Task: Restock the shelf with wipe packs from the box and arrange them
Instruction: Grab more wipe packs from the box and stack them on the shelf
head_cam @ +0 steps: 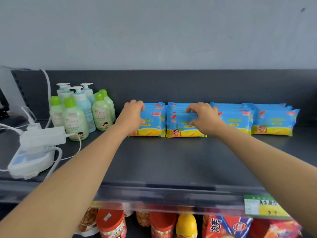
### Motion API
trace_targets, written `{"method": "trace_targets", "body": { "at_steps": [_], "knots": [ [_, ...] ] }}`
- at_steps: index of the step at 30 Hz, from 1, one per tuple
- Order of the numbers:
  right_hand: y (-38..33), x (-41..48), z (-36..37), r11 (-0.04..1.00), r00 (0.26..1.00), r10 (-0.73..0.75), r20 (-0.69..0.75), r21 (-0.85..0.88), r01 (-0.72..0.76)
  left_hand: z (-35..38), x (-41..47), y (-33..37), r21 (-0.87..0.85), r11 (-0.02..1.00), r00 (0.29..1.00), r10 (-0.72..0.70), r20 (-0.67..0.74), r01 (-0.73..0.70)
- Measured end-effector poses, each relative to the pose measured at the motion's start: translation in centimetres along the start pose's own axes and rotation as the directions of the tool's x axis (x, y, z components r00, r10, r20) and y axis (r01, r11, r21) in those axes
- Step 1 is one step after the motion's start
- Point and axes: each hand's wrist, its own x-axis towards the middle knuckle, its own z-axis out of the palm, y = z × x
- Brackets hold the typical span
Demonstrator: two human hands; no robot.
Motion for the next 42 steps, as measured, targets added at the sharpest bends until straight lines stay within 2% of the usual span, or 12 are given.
{"method": "trace_targets", "body": {
  "at_steps": [7,15,21,23,29,34,38,40,42],
  "knots": [
    [-0.9,-0.4,0.9,0.995,0.995,0.049,-0.083,-0.081,-0.056,0.8,-0.4,-0.5,0.047,0.999,0.999,0.024,0.044,-0.026],
    [-1.9,-1.4,0.9,0.981,0.983,0.054,-0.174,-0.174,-0.085,1.6,-1.1,-0.3,0.140,0.989,0.998,0.056,-0.030,-0.052],
    [-1.9,-2.1,0.5,0.989,0.980,0.056,-0.191,-0.121,-0.080,0.9,-1.6,0.2,0.280,0.959,0.994,0.069,-0.081,-0.044],
    [-2.0,-2.5,0.4,0.993,0.977,0.056,-0.206,-0.089,-0.075,0.3,-2.0,1.1,0.277,0.959,0.988,0.095,-0.120,-0.058],
    [-1.9,-4.6,-0.6,0.997,0.963,0.030,-0.268,-0.056,-0.047,-1.6,-4.2,6.7,0.010,0.978,0.975,0.209,-0.074,-0.209],
    [0.5,-9.5,-2.6,0.995,0.920,0.075,-0.384,-0.027,-0.092,-1.2,-6.6,13.1,-0.266,0.884,0.922,0.383,-0.060,-0.384],
    [4.2,-17.0,-4.8,0.972,0.872,0.197,-0.448,-0.029,-0.235,0.3,-10.4,20.8,-0.461,0.679,0.783,0.619,-0.060,-0.571],
    [6.4,-21.8,-5.8,0.934,0.813,0.309,-0.493,-0.005,-0.358,1.4,-12.7,24.6,-0.534,0.569,0.692,0.721,-0.043,-0.626],
    [8.5,-27.1,-6.6,0.870,0.723,0.436,-0.536,0.043,-0.492,2.5,-14.9,28.2,-0.583,0.489,0.617,0.787,-0.027,-0.649]
  ]
}}
